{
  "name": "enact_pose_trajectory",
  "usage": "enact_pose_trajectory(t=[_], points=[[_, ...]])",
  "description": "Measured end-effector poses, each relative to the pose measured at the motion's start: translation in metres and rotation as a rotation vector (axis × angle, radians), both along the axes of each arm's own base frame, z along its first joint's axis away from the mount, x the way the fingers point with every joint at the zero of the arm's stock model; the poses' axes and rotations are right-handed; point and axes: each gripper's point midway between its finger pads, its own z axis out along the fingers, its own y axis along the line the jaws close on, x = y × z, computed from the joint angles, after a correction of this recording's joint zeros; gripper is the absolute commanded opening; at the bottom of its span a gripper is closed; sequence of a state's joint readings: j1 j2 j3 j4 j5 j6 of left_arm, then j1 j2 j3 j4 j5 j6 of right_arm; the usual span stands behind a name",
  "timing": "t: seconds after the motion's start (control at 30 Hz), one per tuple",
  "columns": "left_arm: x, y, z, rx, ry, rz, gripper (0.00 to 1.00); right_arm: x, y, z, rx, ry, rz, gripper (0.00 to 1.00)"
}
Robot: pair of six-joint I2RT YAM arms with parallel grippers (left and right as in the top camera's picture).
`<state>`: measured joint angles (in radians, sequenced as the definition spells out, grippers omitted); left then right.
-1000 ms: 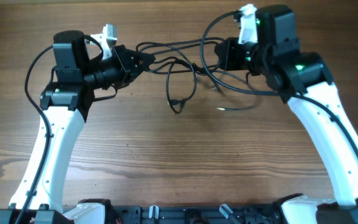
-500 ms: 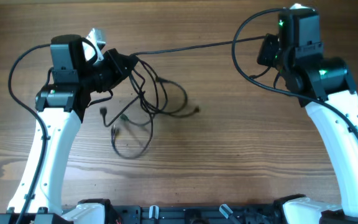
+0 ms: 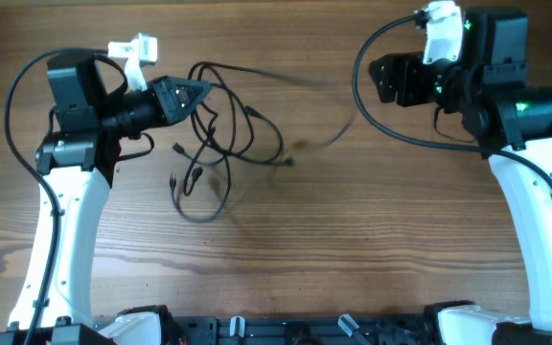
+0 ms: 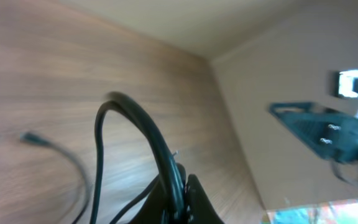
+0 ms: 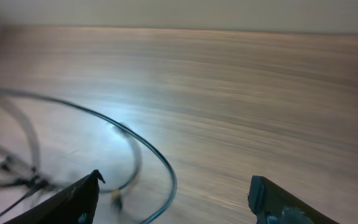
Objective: Untangle cables
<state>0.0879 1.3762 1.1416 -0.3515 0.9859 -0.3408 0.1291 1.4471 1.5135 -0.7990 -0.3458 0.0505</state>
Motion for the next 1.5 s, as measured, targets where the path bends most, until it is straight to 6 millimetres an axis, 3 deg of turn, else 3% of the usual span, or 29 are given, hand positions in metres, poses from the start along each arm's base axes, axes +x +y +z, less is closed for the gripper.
enact_pose_trajectory(t=[0.13, 0.33, 0.6, 0.7, 0.83, 0.97, 1.03, 1.07, 1.1, 1.27, 1.37, 1.5], points=[[-0.004, -0.01, 0.023, -0.08, -0.056, -0.076, 0.04, -0.009, 0.024, 0.011, 0.092, -0.016, 0.135, 0.81], [-0.003, -0.014, 0.047, -0.207, -0.006, -0.08, 0.04, -0.031, 0.073, 0.021, 0.186, -0.016, 0.327, 0.8], [0.002, -0.014, 0.073, -0.367, 0.118, -0.043, 0.04, -0.032, 0.142, -0.019, 0.194, 0.063, 0.483, 0.81], [0.002, -0.014, 0.073, -0.391, 0.16, -0.034, 0.04, -0.031, 0.171, -0.02, 0.222, 0.034, 0.532, 0.81], [0.001, -0.015, 0.073, -0.404, 0.181, -0.034, 0.04, -0.025, 0.194, -0.029, 0.253, 0.051, 0.528, 0.78], [-0.001, -0.016, 0.073, -0.411, 0.195, -0.043, 0.04, -0.011, 0.209, -0.061, 0.278, 0.128, 0.492, 0.58], [-0.001, -0.016, 0.073, -0.412, 0.198, -0.045, 0.04, -0.007, 0.217, -0.07, 0.287, 0.142, 0.49, 0.25], [-0.001, -0.016, 0.073, -0.413, 0.2, -0.044, 0.04, -0.007, 0.22, -0.074, 0.29, 0.153, 0.488, 0.08], [-0.001, -0.016, 0.073, -0.414, 0.201, -0.044, 0.04, -0.008, 0.223, -0.077, 0.293, 0.164, 0.488, 0.04], [-0.002, -0.016, 0.071, -0.403, 0.194, -0.046, 0.04, 0.0, 0.219, -0.08, 0.285, 0.163, 0.44, 0.04], [-0.003, -0.016, 0.056, -0.365, 0.215, -0.036, 0.04, 0.011, 0.196, -0.076, 0.239, 0.149, 0.34, 0.04], [-0.004, -0.011, 0.016, -0.282, 0.323, 0.058, 0.04, 0.015, 0.142, -0.04, 0.148, 0.071, 0.153, 0.04]])
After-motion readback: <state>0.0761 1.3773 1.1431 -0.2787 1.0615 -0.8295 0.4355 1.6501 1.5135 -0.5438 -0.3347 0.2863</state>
